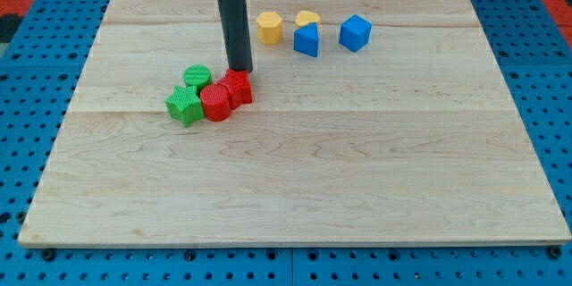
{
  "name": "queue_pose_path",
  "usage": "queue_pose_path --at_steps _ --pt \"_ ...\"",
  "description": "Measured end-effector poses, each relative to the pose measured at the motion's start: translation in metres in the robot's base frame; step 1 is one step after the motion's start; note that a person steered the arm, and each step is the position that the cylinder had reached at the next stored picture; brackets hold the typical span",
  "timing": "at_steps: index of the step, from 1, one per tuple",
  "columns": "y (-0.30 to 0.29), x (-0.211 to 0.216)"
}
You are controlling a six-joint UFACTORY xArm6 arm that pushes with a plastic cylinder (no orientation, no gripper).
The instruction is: Nudge the group of blocks up a bit
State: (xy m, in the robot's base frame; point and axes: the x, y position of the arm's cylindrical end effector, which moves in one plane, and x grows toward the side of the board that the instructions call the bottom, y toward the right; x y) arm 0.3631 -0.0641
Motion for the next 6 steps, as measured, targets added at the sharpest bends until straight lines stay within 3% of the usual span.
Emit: queue_pose_path --at_steps 1,2,4,5,6 --pt "0.003 -0.063" --pt "-0.069 -0.074" --pt "-0.162 0.075" --pt "-0.108 0.112" --pt "-0.063 0.08"
